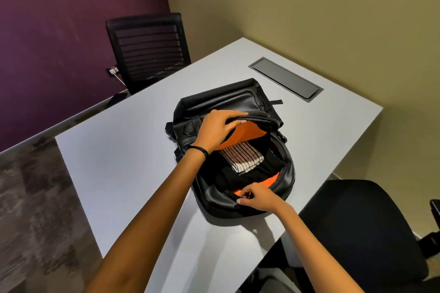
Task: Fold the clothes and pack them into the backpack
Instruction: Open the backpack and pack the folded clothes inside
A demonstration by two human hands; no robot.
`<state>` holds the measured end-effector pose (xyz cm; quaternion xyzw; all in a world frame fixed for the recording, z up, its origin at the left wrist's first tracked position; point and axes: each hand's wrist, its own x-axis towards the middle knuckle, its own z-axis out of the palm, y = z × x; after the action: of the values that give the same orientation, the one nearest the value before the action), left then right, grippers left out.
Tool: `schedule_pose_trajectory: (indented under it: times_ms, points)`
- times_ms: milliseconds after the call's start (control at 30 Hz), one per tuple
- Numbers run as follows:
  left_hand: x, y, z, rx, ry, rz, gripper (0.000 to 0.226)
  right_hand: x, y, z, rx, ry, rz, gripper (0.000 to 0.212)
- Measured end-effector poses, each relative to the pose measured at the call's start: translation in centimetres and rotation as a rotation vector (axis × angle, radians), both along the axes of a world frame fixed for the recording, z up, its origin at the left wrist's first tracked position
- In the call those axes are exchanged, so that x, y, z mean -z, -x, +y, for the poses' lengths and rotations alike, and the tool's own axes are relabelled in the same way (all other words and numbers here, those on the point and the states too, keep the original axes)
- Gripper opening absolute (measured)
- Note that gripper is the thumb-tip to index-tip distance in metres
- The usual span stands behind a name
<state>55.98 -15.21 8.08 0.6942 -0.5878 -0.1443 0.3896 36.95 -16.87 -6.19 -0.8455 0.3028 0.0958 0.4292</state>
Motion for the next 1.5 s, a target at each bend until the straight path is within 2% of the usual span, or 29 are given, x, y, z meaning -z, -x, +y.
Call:
schedule_pose_trajectory:
  times_ms: [100, 200, 300, 400, 467, 567, 700, 867, 967, 1033, 1167, 1233, 1300, 1400, 1500]
  points:
    - [0.3, 0.2, 0.3, 0.051, -0.041, -0.053, 0.032, 0.1, -2.2, 1.5, -0.021, 0.111, 0.085, 0.041]
    - [0.5, 0.1, 0.8, 0.093, -0.083, -0.124, 0.036, 1.0, -3.3, 3.5, 0.100, 0.232, 0.069, 0.032]
    - [0.7, 0.0, 1.3, 0.122, -0.111, -0.161, 0.036, 1.4, -2.9, 4.1, 0.192, 0.170, -0.045, 0.021]
    - [0.9, 0.2, 1.5, 0.126, -0.130, -0.165, 0.035, 0.3, -2.0, 3.2, 0.167, 0.013, -0.126, 0.017]
    - [0.8, 0.4, 1.6, 0.127, -0.125, -0.156, 0.034, -0.5, -1.7, 2.5, 0.146, -0.012, -0.135, 0.018]
    - [0.9, 0.5, 1.7, 0.128, -0.127, -0.162, 0.035, -0.7, -2.3, 2.6, 0.142, 0.010, -0.118, 0.019]
    - [1.2, 0.5, 2.0, 0.137, -0.122, -0.153, 0.034, 0.1, -3.9, 4.0, 0.121, 0.052, -0.063, 0.038]
    - [1.6, 0.4, 2.1, 0.131, -0.113, -0.164, 0.033, -0.7, -3.6, 2.8, -0.056, 0.031, -0.048, 0.017]
    - [1.5, 0.3, 2.1, 0.128, -0.114, -0.160, 0.033, -1.9, -2.6, 1.4, -0.132, 0.139, 0.039, 0.034]
    - [1.5, 0.1, 2.1, 0.123, -0.114, -0.141, 0.033, -2.1, -1.9, 0.7, -0.071, 0.294, 0.060, 0.044]
    - [1.8, 0.0, 2.2, 0.127, -0.116, -0.133, 0.033, -1.0, -0.5, -1.1, 0.305, 0.640, 0.054, 0.027]
    - [1.9, 0.1, 2.2, 0.130, -0.116, -0.128, 0.034, -0.7, 0.0, -2.0, 0.461, 0.639, 0.132, 0.025]
    - [1.9, 0.1, 2.3, 0.132, -0.115, -0.109, 0.034, -0.3, 0.2, -2.7, 0.535, 0.575, 0.268, 0.046]
    - [1.8, 0.1, 2.4, 0.132, -0.120, -0.094, 0.033, 1.0, 0.5, -3.6, 0.581, 0.508, 0.345, 0.072]
    - [1.8, 0.2, 2.5, 0.139, -0.127, -0.097, 0.032, 2.0, 0.6, -4.0, 0.526, 0.536, 0.405, 0.071]
